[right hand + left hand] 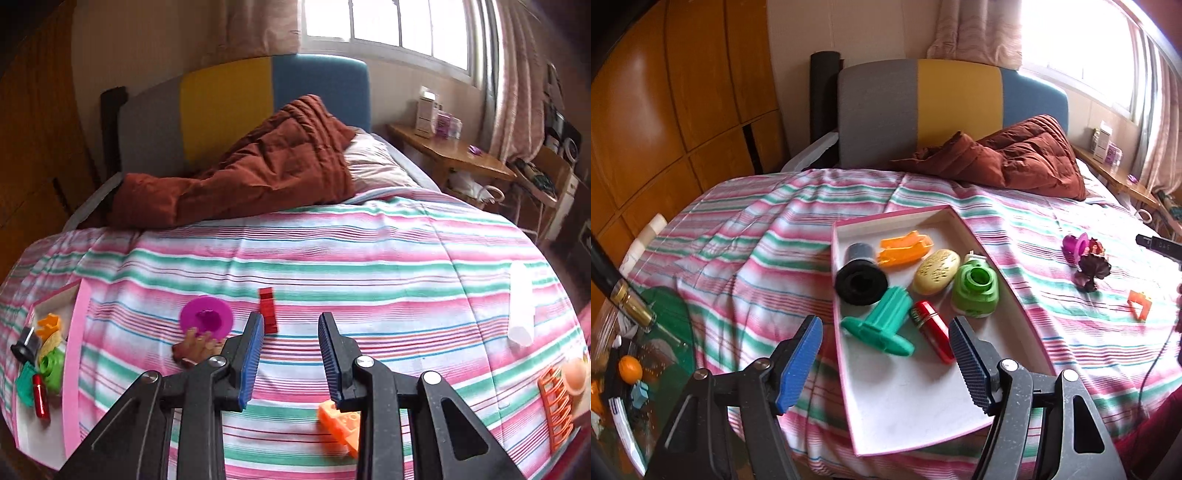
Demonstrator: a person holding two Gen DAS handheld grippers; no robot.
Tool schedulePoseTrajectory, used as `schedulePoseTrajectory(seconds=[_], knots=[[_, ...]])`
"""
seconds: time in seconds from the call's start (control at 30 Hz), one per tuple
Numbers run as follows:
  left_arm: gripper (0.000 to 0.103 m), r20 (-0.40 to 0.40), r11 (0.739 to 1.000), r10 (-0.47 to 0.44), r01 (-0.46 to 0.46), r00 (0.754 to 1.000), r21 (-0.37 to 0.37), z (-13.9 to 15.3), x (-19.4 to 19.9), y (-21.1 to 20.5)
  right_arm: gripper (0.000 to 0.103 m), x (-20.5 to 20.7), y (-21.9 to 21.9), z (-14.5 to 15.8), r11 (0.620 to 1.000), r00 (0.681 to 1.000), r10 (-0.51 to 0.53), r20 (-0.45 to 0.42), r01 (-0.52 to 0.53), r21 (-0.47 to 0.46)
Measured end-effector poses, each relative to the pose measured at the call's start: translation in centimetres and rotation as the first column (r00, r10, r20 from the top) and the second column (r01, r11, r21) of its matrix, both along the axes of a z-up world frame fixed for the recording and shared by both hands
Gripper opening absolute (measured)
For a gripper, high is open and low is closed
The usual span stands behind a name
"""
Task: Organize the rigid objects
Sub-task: 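Move the right tool back toward the toys on the bedspread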
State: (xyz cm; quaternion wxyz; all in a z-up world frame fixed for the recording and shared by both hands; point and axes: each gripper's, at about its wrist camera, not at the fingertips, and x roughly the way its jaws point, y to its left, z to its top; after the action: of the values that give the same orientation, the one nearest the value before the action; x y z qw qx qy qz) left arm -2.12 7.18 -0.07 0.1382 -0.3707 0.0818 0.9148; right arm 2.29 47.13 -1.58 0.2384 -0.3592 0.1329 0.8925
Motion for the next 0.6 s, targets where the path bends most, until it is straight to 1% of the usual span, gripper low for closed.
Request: schedulePoseTrajectory(seconds=[0.07, 0.13, 0.2, 0.3, 0.6], knots=[[0.072, -0.006, 1.000, -0.019, 0.019, 1.000, -0.006, 0.2, 0.0, 0.8, 0.030, 0.4, 1.7, -0.8, 0.996, 0.996, -0.080, 0.034, 0.081, -0.042], [0.072, -0.008, 0.999, -0.039, 0.039, 0.999, -0.010, 0.3, 0.0, 1.8, 0.030, 1.0, 3.1, -0.7, 0.988, 0.993, -0.117, -0.009, 0.115, -0.099], [0.072, -0.006, 0.998, -0.057, 0.057, 0.998, -0.015, 0.4, 0.0, 2.7, 0.030, 1.5, 3.8, -0.5, 0.982, 0.989, -0.147, -0.023, 0.143, -0.124], [0.072, -0.008, 0.996, -0.082, 0.082, 0.997, -0.021, 0.5, 0.0, 4.0, 0.030, 2.0, 4.4, -0.5, 0.974, 0.985, -0.168, -0.028, 0.161, -0.161], [0.072, -0.001, 0.987, -0.157, 0.157, 0.988, -0.029, 0.6, -0.2, 7.6, 0.030, 2.3, 4.8, -0.7, 0.965, 0.981, -0.195, -0.012, 0.190, -0.181]])
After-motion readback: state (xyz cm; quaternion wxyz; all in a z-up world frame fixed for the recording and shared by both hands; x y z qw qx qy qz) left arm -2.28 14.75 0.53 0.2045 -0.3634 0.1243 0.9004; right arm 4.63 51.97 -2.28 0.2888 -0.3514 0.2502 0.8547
